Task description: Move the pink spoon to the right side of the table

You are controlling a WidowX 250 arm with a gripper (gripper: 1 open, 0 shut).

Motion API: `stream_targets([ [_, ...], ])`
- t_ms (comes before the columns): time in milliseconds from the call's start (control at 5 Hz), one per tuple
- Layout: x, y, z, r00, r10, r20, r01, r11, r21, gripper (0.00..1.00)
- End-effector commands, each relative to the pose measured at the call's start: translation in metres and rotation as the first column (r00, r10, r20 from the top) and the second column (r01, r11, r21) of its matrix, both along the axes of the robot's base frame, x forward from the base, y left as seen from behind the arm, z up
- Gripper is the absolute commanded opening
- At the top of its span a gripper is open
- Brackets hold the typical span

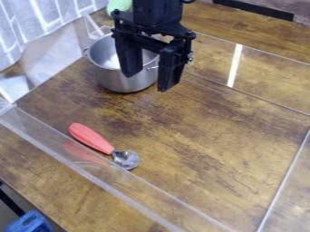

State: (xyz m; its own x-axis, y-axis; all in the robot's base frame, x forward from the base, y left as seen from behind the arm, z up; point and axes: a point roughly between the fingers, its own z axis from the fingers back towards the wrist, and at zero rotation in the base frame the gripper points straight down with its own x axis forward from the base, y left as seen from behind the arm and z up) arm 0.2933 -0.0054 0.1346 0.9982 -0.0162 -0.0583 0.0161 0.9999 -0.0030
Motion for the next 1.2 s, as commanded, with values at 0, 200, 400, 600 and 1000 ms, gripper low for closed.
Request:
stream_targets([
  [0,0.002,0.002,-0.01,0.999,-0.003,-0.039,0.003,1.0,-0.005,1.0],
  [200,-0.007,0.021,-0.026,0.999,0.032,-0.044,-0.032,0.999,-0.005,1.0],
  [400,-0.016,0.04,-0.037,0.999,0.018,-0.034,-0.018,1.0,-0.004,1.0],
  [600,-0.019,0.064,-0.04,1.0,0.01,-0.02,-0.01,1.0,0.007,1.0],
  [1000,-0.021,0.073,-0.053,0.998,-0.042,-0.047,0.042,0.999,0.007,1.0],
])
